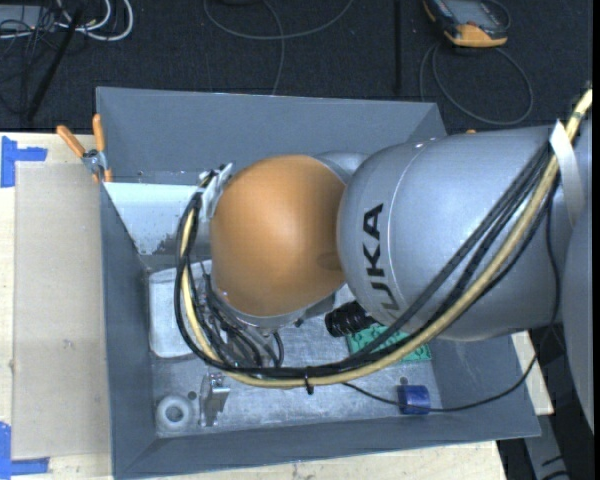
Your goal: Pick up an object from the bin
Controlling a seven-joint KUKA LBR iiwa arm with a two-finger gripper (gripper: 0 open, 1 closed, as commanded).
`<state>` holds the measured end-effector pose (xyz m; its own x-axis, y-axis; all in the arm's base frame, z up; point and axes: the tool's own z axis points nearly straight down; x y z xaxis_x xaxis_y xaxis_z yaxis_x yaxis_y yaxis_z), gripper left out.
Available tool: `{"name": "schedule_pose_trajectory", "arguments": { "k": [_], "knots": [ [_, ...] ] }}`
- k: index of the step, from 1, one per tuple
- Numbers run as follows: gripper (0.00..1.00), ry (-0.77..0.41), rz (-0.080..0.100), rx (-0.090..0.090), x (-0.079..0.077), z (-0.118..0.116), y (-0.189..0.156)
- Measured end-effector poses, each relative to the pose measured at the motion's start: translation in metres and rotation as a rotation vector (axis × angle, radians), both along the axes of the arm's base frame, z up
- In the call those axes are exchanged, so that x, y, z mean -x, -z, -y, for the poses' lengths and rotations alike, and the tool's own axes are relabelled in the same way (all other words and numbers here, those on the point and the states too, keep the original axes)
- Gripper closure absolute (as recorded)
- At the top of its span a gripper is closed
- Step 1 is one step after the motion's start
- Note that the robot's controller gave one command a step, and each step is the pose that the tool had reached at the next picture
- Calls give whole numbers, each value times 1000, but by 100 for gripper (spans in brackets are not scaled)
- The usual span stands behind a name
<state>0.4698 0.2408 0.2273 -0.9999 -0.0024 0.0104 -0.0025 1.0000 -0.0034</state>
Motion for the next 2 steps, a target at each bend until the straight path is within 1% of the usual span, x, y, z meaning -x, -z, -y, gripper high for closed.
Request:
{"name": "schedule_pose_trajectory", "arguments": {
  "k": [1, 2],
  "knots": [
    [0, 51, 13, -6, -24, 17, 158],
    [100, 54, 20, -8, -27, 17, 153]
  ]
}}
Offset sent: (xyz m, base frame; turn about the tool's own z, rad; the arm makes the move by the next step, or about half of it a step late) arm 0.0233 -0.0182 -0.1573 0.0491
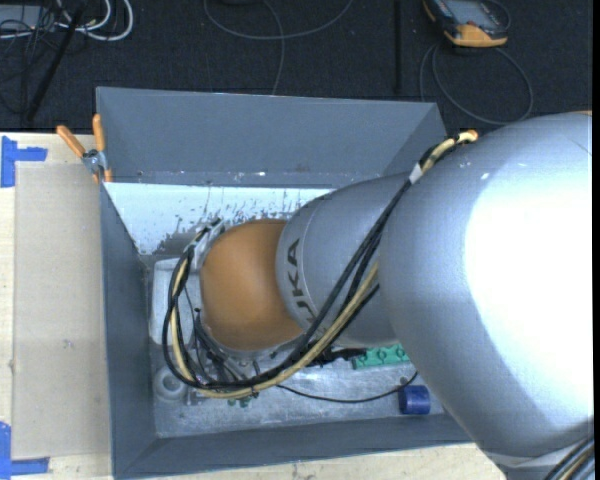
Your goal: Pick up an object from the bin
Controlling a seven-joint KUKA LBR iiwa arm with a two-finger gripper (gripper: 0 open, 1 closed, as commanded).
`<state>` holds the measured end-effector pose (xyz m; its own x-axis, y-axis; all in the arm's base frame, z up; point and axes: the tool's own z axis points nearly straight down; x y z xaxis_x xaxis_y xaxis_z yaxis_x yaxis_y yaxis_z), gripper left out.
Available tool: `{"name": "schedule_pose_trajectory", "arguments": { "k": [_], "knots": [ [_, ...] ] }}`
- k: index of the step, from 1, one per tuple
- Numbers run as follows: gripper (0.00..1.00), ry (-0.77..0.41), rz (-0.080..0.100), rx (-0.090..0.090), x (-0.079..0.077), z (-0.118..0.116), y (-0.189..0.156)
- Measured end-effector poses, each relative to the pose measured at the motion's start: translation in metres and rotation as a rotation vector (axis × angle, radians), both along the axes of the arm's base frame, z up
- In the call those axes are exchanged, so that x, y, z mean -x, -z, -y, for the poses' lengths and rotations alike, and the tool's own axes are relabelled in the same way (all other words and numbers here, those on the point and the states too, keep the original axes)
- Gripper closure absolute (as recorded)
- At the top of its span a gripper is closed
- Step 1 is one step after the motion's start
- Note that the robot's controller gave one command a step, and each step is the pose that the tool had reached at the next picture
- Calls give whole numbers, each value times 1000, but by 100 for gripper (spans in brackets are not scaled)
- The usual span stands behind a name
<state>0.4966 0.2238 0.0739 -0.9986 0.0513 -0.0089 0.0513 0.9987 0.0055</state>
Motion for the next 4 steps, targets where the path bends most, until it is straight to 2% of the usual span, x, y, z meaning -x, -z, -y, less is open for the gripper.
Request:
{"name": "schedule_pose_trajectory", "arguments": {
  "k": [1, 2, 3, 4],
  "knots": [
    [0, 0, -7, 2, 3, 0, 3],
    [0, -3, 0, 1, -47, -17, -109],
    [0, 100, -19, 7, -32, 13, -11],
    [0, -50, -9, 4, 23, -10, -85]
  ]
}}
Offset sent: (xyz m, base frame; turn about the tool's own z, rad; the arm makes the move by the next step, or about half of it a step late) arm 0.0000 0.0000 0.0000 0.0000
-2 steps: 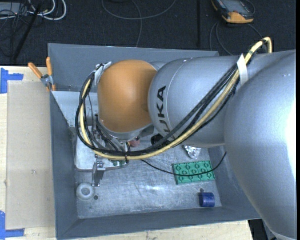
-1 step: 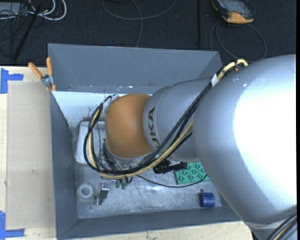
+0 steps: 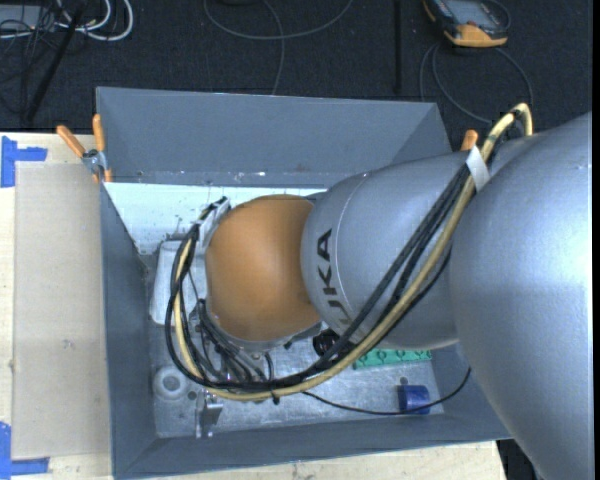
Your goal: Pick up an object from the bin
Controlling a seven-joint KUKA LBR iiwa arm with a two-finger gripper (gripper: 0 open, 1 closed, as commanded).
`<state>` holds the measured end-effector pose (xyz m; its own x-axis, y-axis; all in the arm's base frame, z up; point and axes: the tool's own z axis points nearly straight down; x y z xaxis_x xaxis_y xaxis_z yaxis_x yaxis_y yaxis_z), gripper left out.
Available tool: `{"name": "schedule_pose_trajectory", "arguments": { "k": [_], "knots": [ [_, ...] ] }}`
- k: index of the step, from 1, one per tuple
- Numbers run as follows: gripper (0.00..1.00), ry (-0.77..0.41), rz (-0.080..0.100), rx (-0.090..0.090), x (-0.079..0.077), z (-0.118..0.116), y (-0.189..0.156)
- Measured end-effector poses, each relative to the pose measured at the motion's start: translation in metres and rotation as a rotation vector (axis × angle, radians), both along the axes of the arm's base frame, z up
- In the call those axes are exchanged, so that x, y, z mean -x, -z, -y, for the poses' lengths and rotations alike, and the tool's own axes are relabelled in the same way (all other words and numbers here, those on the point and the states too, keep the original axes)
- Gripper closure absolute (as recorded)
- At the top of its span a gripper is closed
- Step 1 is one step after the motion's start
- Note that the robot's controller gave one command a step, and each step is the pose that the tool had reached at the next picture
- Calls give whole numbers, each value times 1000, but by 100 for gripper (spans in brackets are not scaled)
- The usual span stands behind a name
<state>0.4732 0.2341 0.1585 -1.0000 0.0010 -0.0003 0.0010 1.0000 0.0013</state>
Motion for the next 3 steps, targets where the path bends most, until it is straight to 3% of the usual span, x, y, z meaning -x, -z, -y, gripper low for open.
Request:
{"name": "schedule_pose_trajectory", "arguments": {
  "k": [1, 2, 3],
  "knots": [
    [0, -102, 1, 4, 2, 87, 42],
    [0, -29, 17, -2, -22, 180, 87],
    [0, 64, 7, 4, -29, 253, -6]
  ]
}}
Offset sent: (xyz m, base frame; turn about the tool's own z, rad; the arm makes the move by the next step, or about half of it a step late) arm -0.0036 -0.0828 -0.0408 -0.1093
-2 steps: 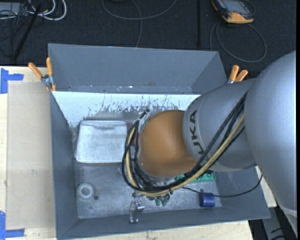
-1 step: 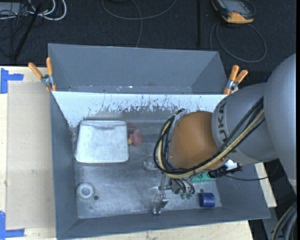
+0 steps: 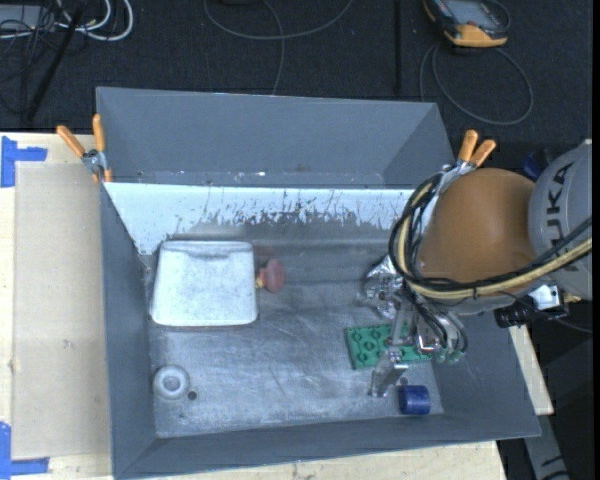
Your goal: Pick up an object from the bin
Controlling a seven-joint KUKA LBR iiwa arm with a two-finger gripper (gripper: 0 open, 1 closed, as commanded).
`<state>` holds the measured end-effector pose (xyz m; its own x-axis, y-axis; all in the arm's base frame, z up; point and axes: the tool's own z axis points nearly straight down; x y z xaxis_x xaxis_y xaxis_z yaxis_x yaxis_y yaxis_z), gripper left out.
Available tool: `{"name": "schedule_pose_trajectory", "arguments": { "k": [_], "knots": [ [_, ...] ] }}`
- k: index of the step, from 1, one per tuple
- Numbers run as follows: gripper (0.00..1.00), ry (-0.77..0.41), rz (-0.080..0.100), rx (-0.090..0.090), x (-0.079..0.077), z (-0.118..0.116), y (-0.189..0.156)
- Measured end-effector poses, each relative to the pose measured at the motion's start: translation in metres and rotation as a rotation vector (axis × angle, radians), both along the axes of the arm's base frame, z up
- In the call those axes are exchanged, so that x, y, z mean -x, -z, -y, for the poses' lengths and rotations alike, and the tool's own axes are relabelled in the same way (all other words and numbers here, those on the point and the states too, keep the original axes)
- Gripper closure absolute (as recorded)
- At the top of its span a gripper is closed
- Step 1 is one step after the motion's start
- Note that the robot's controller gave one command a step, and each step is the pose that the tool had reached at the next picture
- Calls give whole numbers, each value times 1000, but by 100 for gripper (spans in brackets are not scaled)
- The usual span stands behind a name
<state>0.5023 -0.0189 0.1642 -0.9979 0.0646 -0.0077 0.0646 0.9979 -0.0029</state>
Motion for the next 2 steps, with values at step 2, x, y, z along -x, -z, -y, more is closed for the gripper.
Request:
{"name": "schedule_pose_trajectory", "arguments": {
  "k": [2],
  "knots": [
    [0, -649, -2, 0, -88, 73, 92]
  ]
}}
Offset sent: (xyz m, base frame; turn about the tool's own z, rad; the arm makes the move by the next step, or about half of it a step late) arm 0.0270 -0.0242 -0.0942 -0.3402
